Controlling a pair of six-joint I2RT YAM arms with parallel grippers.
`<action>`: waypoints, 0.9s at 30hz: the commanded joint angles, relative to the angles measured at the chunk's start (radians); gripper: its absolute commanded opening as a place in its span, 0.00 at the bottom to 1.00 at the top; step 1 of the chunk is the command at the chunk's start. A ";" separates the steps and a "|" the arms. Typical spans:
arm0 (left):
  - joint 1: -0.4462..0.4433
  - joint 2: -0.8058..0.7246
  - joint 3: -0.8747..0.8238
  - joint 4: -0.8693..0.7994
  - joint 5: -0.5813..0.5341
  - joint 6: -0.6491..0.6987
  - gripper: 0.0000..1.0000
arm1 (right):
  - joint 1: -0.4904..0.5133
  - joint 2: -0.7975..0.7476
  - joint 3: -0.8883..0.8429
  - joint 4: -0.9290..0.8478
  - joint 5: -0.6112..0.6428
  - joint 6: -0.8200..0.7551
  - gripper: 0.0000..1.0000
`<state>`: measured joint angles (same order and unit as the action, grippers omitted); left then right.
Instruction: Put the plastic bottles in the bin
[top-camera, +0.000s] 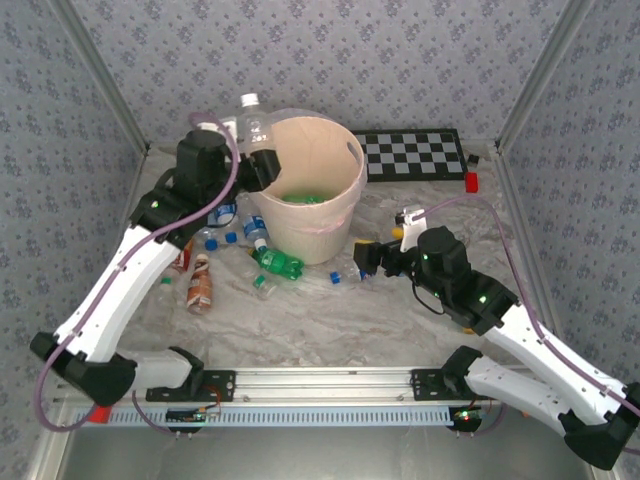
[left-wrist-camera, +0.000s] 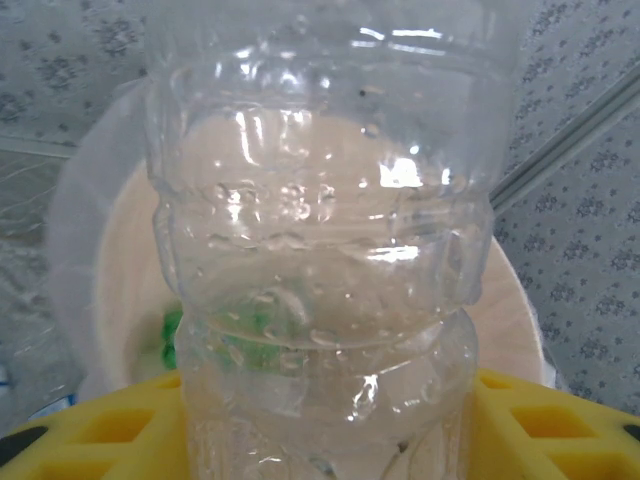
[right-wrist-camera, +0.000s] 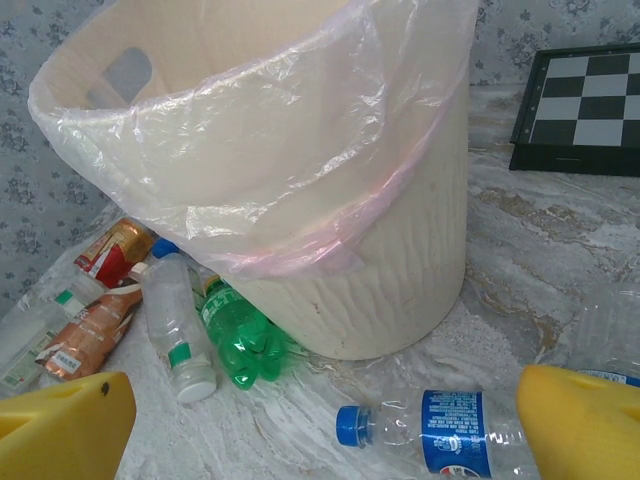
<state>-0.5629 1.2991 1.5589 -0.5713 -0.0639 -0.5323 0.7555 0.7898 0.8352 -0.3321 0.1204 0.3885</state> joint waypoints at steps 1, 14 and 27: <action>-0.027 0.062 0.076 0.023 -0.010 0.047 0.56 | 0.008 -0.023 0.009 -0.035 0.029 0.005 1.00; -0.064 0.129 0.131 0.009 -0.037 0.069 0.57 | 0.007 -0.038 0.016 -0.054 0.042 -0.002 1.00; -0.066 0.099 0.113 0.000 -0.031 0.074 1.00 | 0.007 -0.034 0.004 -0.100 0.103 0.035 1.00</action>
<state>-0.6239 1.4403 1.6531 -0.5755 -0.0940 -0.4683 0.7574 0.7616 0.8352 -0.3889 0.1757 0.3973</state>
